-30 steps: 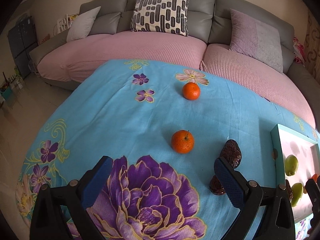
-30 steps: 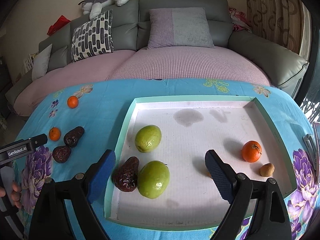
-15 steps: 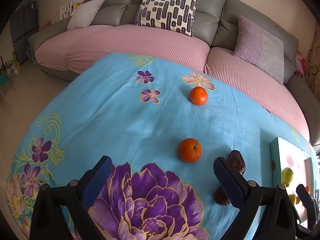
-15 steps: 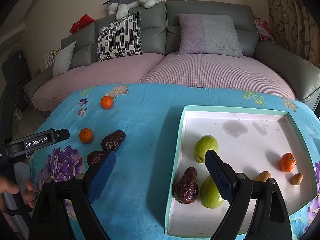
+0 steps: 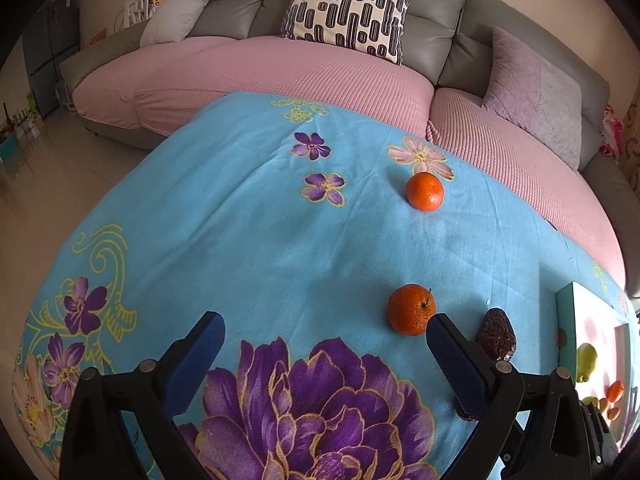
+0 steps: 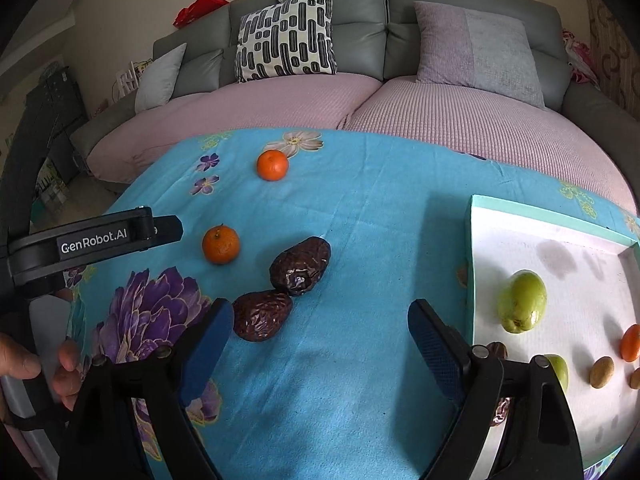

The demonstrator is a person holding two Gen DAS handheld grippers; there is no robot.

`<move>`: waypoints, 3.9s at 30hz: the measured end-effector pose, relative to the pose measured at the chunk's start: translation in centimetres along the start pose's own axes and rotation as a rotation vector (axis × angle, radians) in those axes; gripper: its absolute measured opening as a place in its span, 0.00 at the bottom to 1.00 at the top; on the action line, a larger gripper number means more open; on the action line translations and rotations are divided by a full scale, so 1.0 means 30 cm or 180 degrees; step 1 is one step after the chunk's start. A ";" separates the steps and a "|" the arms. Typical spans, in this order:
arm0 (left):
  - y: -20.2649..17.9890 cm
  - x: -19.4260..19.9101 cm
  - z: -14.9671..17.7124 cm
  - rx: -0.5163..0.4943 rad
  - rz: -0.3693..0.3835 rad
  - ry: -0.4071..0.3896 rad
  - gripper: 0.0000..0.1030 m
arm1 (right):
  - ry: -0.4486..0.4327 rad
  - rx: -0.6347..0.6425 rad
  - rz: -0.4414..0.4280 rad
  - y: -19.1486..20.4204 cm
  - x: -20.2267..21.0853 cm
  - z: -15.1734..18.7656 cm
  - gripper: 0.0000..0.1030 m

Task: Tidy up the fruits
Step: 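Move both tools back over the dates and tangerines on the cloth, then grasp a dark date with the right tool while the left tool grasps a tangerine, then carry the tangerine with the left tool while the right tool carries the date into the tray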

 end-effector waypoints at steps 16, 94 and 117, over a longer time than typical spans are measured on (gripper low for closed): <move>0.019 -0.030 0.001 0.0087 0.0057 0.0068 0.99 | 0.0317 0.0084 -0.0146 0.085 -0.160 0.006 0.60; -0.870 0.110 0.184 -0.1715 0.1199 0.0037 0.35 | -0.0542 -0.1591 0.0685 -0.770 0.366 0.124 0.43; -1.087 -0.162 0.201 -0.2036 0.0730 0.0423 0.35 | -0.0134 -0.1616 0.0696 -0.855 0.160 0.160 0.43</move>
Point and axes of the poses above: each gripper's, at about its wrist camera, not at the fingertips, and x roughly against the way its jaws point, y to its left, z to its underside, the point moved 9 cm from there along -x, roughly the way its jaws point, and after that the axes turned 14 degrees about y, right-handed, at the moved point
